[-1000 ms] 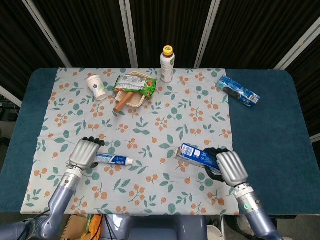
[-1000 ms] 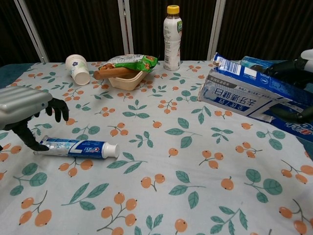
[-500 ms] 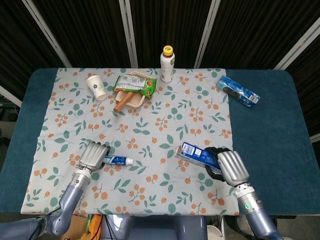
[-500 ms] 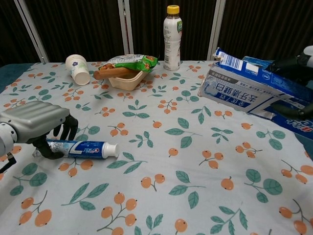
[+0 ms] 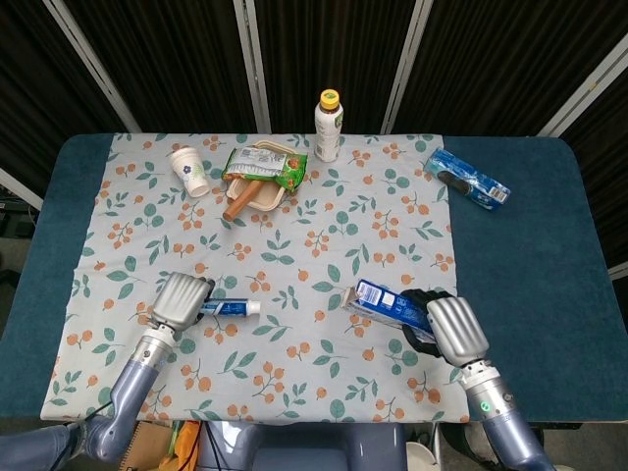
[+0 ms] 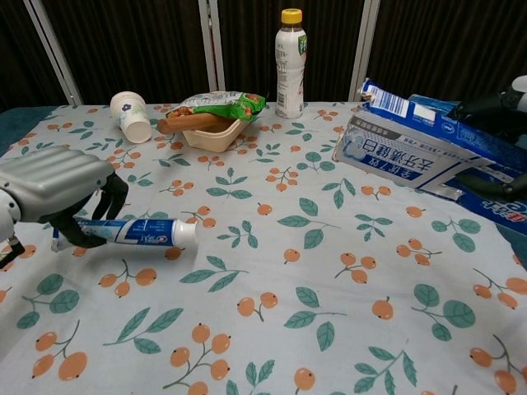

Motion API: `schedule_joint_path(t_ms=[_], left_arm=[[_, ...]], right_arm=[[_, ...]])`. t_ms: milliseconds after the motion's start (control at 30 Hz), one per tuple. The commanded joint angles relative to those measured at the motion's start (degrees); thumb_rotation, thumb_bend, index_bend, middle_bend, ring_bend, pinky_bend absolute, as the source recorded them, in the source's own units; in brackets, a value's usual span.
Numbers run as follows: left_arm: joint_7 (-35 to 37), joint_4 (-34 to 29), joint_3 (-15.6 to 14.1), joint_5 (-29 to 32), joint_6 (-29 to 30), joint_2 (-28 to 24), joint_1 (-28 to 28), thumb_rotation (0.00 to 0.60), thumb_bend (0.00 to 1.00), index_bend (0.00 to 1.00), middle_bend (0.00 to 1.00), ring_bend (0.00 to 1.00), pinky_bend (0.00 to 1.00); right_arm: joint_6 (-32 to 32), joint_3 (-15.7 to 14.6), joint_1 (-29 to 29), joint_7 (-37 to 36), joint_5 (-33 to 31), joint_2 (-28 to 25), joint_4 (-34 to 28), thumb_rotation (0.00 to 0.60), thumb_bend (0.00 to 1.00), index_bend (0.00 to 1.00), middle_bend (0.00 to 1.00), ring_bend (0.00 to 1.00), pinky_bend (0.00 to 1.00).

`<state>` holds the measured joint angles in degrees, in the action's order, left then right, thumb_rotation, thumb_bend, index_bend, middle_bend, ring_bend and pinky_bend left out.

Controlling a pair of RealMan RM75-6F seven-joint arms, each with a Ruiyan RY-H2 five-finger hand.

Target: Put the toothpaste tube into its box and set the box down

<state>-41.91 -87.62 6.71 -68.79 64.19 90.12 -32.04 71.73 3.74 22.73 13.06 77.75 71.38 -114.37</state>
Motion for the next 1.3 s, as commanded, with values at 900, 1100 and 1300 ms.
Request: schedule_joint_path(t_ms=[900, 1100, 1300], left_arm=[[6.0, -14.1, 11.0, -14.5, -10.7, -18.8, -18.1, 0.6, 0.46, 0.72, 0.76, 0.67, 0.69], [2.7, -14.3, 10.7, -12.3, -12.0, -17.0, -20.3, 0.6, 0.46, 0.72, 0.76, 0.67, 0.69], [-0.2, -14.5, 10.4, -10.7, -12.5, -15.9, -21.8, 0.6, 0.46, 0.72, 0.76, 0.67, 0.69]], right_arm=[[-0.9, 3.0, 2.3, 8.7, -6.5, 4.7, -3.0, 0.6, 0.43, 0.45, 0.51, 0.47, 0.44], [-0.8, 3.5, 2.2, 8.3, -7.7, 4.3, -3.6, 0.6, 0.43, 0.45, 0.51, 0.47, 0.44], [-1.1, 3.6, 2.1, 7.2, -8.4, 3.5, -3.7, 0.6, 0.43, 0.45, 0.51, 0.47, 0.44]])
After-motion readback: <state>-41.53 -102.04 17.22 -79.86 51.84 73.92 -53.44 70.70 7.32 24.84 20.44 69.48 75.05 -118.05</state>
